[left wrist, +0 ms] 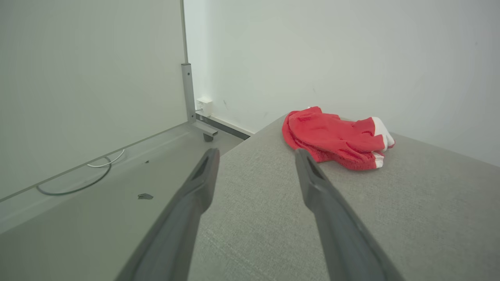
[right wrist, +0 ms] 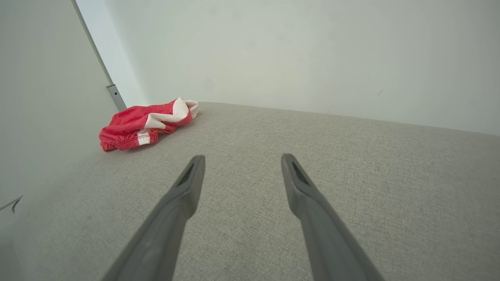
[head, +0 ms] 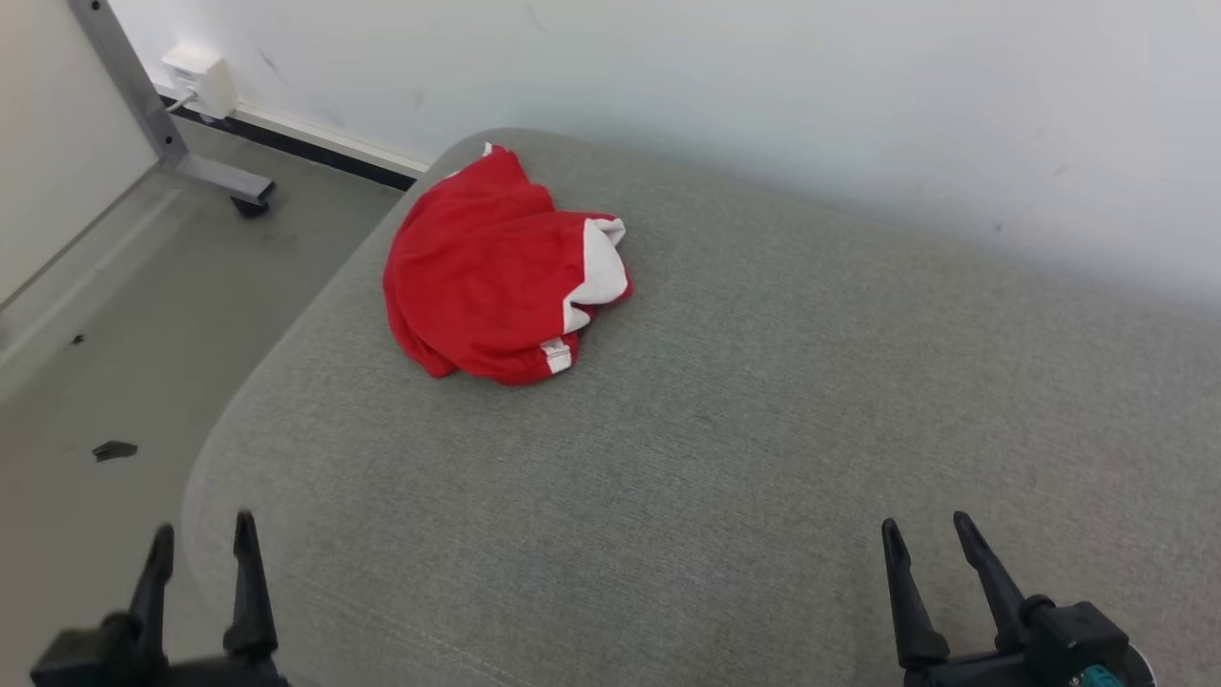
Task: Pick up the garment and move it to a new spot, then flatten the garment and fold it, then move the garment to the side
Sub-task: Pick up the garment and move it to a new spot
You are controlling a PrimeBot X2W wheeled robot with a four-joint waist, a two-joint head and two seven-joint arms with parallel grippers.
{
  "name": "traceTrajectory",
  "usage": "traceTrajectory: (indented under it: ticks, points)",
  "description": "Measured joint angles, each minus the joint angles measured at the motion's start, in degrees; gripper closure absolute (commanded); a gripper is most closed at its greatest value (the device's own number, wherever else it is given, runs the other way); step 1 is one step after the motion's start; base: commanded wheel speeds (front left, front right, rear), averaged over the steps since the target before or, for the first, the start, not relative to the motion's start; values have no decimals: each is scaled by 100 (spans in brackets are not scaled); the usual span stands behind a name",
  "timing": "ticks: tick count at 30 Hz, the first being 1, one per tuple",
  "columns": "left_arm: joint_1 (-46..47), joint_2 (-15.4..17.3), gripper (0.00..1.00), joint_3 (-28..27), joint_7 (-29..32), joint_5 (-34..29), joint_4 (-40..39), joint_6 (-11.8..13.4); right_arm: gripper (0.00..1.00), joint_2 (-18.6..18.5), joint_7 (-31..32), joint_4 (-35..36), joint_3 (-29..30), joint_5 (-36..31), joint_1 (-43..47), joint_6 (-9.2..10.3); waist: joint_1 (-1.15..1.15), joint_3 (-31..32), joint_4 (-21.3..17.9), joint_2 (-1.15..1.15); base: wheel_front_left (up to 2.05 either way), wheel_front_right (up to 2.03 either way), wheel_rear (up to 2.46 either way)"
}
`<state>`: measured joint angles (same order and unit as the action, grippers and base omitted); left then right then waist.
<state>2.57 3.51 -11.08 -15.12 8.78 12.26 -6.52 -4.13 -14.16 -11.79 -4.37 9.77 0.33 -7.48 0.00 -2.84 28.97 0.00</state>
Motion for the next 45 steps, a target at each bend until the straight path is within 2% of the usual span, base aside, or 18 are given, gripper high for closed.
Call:
traceTrajectory:
  ticks: [8, 16, 22, 29, 36, 43, 45]
  points:
    - [1237, 321, 0, 37, 0, 142, 16, -54, 0, -69, 107, 275, 212, -227, -321, 0, 0, -367, -438, 0, 0, 0, 0]
    - [2700, 966, 0, -126, 18, 402, 211, -60, 0, -103, 123, 591, 553, -396, -667, 0, 1, -933, -1112, 1, 0, 0, 0]
    - [3716, 1411, 0, -308, 272, 576, 466, -56, 0, -62, 80, 860, 831, -481, -749, 0, 2, -1459, -1656, 1, 0, 0, 0]
    - [4442, 1895, 0, -368, 669, 875, 1292, -63, 0, -37, 82, 1165, 969, -588, -880, 0, 2, -2059, -2216, 1, 0, 0, 0]
    - [4695, 2104, 0, -178, 1314, 1202, 2481, -91, 0, -70, 208, 1376, 1006, -645, -923, 0, 2, -2497, -2616, 1, 0, 0, 0]
    - [4723, 2202, 0, 102, 1880, 1614, 3334, -98, 0, -104, 335, 1544, 1021, -716, -941, 0, 2, -2632, -2792, 1, 0, 0, 0]
    - [4743, 2221, 0, 223, 2204, 1739, 3602, -98, 0, -104, 366, 1586, 1020, -722, -943, 0, 1, -2617, -2793, 1, 0, 0, 0]
